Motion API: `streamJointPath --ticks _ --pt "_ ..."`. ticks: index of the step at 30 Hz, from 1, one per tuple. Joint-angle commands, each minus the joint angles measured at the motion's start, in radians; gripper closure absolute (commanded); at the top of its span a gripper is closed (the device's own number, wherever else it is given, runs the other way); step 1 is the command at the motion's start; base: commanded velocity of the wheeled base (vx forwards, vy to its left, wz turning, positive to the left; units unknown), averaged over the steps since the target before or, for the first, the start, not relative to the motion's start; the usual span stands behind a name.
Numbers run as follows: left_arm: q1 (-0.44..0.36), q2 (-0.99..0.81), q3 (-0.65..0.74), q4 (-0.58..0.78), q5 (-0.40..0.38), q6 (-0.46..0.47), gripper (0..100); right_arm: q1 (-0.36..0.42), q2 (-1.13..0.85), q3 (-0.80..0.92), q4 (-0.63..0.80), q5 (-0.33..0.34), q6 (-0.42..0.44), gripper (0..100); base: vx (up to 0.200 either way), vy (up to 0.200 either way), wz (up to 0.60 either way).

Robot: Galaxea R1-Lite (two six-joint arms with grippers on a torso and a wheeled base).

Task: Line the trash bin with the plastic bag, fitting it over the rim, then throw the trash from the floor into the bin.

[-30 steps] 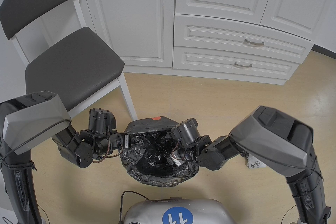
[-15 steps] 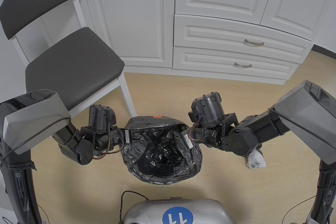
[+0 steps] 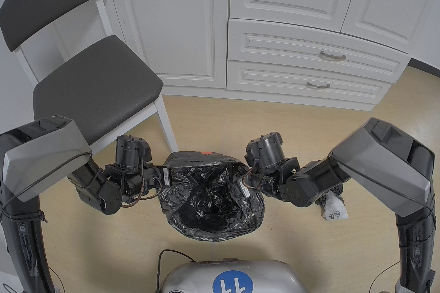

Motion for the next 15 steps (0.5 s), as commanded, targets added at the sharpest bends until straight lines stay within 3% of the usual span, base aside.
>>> streamJointPath --ticks 1,8,15 --pt "0.000 0.000 -0.002 0.000 0.001 0.000 100 0.017 0.074 -0.018 -0.001 0.002 0.001 0 0.000 0.000 0.00" --pt "0.003 0.020 -0.014 0.000 0.001 -0.002 100 0.015 0.246 -0.167 0.001 -0.003 0.005 0 0.000 0.000 0.00" --pt "0.011 0.040 -0.037 0.000 0.001 -0.017 100 0.017 0.259 -0.186 -0.001 -0.003 0.011 0 0.000 0.000 0.00"
